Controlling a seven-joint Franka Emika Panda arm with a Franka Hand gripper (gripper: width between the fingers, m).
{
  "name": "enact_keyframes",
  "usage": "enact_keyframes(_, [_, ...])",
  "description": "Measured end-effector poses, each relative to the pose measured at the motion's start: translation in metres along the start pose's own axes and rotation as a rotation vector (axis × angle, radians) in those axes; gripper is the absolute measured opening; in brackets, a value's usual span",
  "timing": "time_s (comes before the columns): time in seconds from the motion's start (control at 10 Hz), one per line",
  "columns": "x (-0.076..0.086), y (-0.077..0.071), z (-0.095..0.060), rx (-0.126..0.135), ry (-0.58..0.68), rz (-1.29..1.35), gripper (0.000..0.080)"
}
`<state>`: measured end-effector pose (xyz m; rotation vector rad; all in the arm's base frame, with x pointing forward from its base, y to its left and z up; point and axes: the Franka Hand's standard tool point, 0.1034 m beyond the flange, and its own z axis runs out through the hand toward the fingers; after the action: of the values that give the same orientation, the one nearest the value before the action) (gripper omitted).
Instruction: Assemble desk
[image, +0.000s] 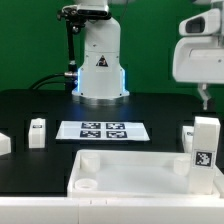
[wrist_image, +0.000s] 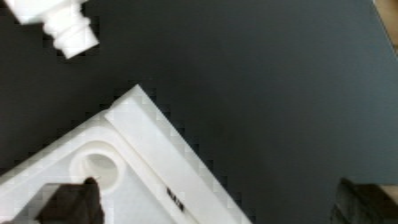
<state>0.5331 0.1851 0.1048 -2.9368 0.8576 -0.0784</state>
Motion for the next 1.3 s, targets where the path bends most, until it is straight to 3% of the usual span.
enact_keyframes(0.3, [-0.029, 0.034, 0.042, -0.035, -0.008, -0.112, 0.0649])
enact_keyframes(0.5, [-0.024, 0.028, 0.036, -0.025, -0.003, -0.111, 0.0649])
enact_keyframes(0.7, [-0.025, 0.031, 0.039, -0.025, -0.003, -0.120, 0.0649])
enact_keyframes(0.9, [-0.031, 0.064, 0.054, -0.009, -0.007, -0.104, 0.0649])
enact_keyframes(1.1, [-0.056, 0.068, 0.077, -0.040, -0.025, -0.107, 0.0649])
enact_keyframes(1.3, [-0.054, 0.068, 0.076, -0.039, -0.024, -0.111, 0.0649])
